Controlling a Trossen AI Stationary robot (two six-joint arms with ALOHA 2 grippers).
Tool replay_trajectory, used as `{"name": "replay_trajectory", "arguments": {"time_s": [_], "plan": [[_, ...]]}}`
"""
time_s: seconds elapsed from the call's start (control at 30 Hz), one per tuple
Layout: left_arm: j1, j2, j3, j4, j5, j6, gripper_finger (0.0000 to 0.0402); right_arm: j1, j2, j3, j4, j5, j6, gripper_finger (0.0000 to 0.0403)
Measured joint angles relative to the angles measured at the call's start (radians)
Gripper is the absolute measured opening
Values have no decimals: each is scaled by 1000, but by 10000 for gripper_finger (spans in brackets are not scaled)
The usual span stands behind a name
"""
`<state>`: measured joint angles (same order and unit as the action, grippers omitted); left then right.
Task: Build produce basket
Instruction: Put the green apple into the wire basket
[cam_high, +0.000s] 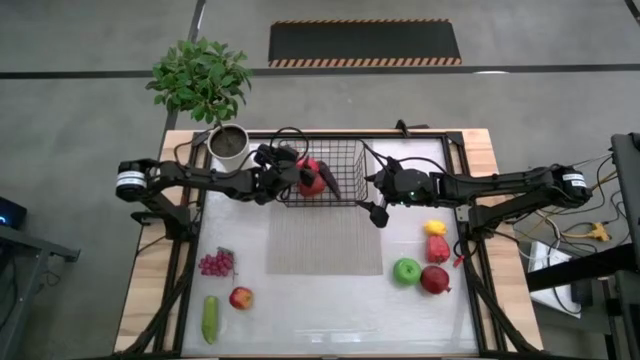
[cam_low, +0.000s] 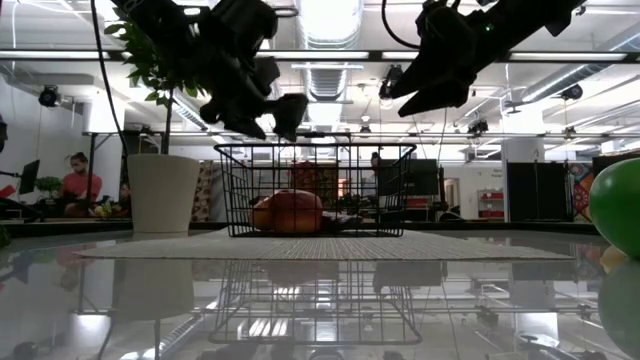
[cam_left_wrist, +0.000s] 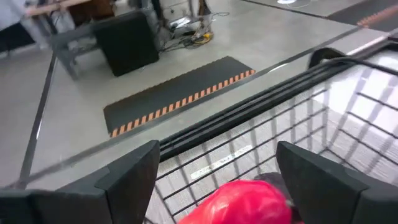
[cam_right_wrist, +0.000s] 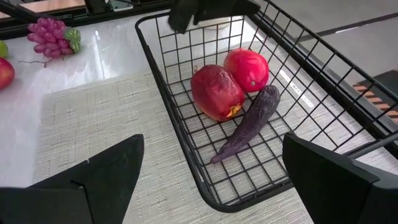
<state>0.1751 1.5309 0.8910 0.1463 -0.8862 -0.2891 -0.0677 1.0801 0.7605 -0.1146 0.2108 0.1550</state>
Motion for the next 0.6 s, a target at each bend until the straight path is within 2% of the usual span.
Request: {"name": "replay_trajectory", "arguments": {"time_s": [0.27,0.4,0.5,0.6], "plan": [[-88,-73,52,6,3,297,305,0,-26,0,1,-3,10,365],[-134,-114,60,25,8,398,305,22,-26,0,-8,-40,45,365],[-164,-141,56,43,92,479,305,51,-26,13,-31,-92,114,365],[-186,-169,55,56,238,533,305,98,-26,48,-98,-114,195,365]]}}
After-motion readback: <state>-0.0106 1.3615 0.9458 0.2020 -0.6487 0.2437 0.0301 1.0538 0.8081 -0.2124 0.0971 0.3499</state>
